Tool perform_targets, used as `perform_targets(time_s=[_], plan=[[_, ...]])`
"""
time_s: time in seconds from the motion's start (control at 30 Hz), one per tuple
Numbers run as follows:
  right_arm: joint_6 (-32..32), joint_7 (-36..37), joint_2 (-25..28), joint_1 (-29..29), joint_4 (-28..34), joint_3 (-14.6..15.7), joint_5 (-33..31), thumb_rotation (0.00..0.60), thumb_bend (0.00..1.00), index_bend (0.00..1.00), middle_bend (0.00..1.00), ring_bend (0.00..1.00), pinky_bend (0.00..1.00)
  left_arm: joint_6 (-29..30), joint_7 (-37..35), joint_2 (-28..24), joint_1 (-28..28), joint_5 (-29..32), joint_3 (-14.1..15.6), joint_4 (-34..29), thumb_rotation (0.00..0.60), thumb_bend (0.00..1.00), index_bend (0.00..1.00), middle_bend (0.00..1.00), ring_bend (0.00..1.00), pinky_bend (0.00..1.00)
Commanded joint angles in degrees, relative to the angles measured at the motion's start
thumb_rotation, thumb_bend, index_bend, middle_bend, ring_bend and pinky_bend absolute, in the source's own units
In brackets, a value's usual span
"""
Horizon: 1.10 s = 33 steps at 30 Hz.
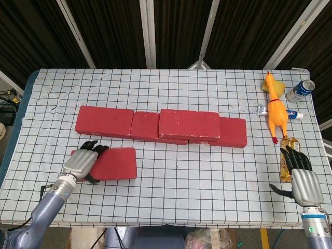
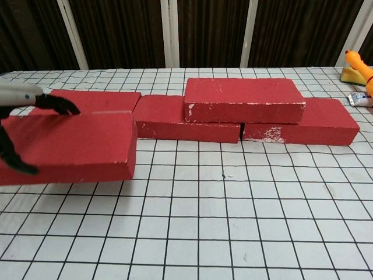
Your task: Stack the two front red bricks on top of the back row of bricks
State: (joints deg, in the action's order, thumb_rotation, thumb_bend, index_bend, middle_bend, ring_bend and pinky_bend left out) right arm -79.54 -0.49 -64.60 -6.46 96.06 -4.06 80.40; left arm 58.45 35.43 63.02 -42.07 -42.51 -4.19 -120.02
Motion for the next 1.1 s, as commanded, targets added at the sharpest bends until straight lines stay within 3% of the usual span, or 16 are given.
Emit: perform_targets(time_s=[0.03,0.2,0.47,0.77,1.1], plan=[[0.3,-0.4,-0.2,-0.2,-0.1,-0.2,-0.5,0.6,0.16,0.05,0.0,0.0,0.0,-8.3,-2.7,-8.3,-6.6,5.8,-5.8,-2.3,0.6,0.0,0.23,0.25,0.0,0.0],[1.1,-1.1,-0.6,-0.4,-0.2,-0.5,-1.6,0.6,0.16,0.05,0.0,0.0,0.0,-14.5,-4.7,-13.3,-12.8,11.6,-9.0,2.6,0.6,0.0,0.25,0.25,0.0,0.0],[0.9,-1.9,-0.7,-0.4,-0.1,-1.0,-2.6,0.6,0.16,0.05,0.0,0.0,0.0,-22.3,-9.5,-9.8,-17.9,16.0,-8.0,16.8,0.6,0.01,0.27,0.26,0.0,0.0],[0.8,-5.3,-2.1,-0.5,-0.9,-2.0,-5.3,0.6,0.16,0.05,0.0,0.0,0.0,-29.6,-16.0,-3.1,-20.5,12.2,-7.7,30.3,0.6,0.01,0.27,0.26,0.0,0.0],[0.7,-9.2,-4.0,-1.0,-2.3,-3.7,-9.1,0.6,0.16,0.05,0.0,0.0,0.0,-39.3,-22.3,0.5,-22.6,3.7,-7.6,38.4,0.6,0.01,0.28,0.26,0.0,0.0]])
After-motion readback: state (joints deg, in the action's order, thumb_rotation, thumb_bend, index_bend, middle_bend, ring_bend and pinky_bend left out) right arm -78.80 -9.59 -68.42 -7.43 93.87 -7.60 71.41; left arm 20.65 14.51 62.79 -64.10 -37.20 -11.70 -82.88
